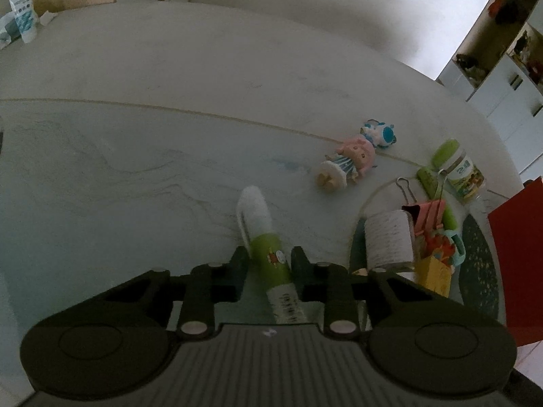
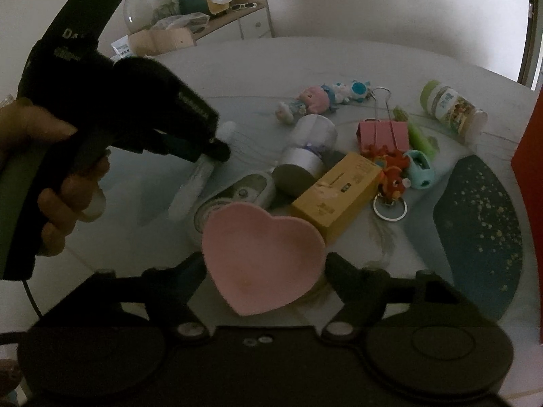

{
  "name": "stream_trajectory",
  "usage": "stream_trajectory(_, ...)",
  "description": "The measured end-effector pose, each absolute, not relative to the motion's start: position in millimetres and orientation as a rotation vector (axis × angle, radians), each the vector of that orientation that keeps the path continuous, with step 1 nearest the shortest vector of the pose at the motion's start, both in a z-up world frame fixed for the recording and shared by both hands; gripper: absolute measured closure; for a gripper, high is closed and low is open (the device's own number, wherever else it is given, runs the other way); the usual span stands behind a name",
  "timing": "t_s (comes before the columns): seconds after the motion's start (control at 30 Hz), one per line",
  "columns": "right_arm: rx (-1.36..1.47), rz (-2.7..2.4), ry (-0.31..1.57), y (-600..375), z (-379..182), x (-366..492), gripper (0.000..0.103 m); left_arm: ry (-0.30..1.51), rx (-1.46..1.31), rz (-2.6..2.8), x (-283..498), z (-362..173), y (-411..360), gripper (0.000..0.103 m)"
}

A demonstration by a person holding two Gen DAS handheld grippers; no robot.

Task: Organize rigid objects
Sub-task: 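Grasp the glue stick with the left tool while the right tool grasps the pink heart dish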

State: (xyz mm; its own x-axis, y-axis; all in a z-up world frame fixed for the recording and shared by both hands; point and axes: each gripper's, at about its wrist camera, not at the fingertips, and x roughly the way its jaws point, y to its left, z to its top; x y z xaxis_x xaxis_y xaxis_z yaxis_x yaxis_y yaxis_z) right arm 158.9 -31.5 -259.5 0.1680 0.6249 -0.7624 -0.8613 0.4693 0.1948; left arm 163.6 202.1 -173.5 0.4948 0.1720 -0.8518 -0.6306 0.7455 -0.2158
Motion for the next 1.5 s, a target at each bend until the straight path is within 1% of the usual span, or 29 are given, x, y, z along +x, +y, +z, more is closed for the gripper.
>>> stream_trajectory(0.03, -0.314, 1.080, 0.903, -30, -259, 159, 0.029, 0.939, -0.547, 0.520, 164, -174, 202, 0.082)
stream_trajectory(0.1, -0.313, 1.074, 0.894, -29, -258, 159, 0.029, 0.942, -0.527, 0.521, 162, -174, 201, 0.082)
stream_trajectory(0.53, -0.316, 1.038, 0.831, -45, -231, 138, 0.030, 0.925, -0.486, 0.484, 140, -164, 193, 0.083)
stream_trajectory(0.87, -0.307, 0.963, 0.769, -71, -196, 118, 0.030, 0.894, -0.434, 0.375, 113, -133, 173, 0.083)
stream_trajectory(1.2, -0.286, 0.843, 0.727, -111, -164, 111, 0.030, 0.821, -0.377, 0.244, 92, -97, 139, 0.083)
stream_trajectory(1.5, -0.264, 0.732, 0.661, -153, -140, 140, 0.030, 0.760, -0.307, 0.118, 106, -59, 103, 0.083)
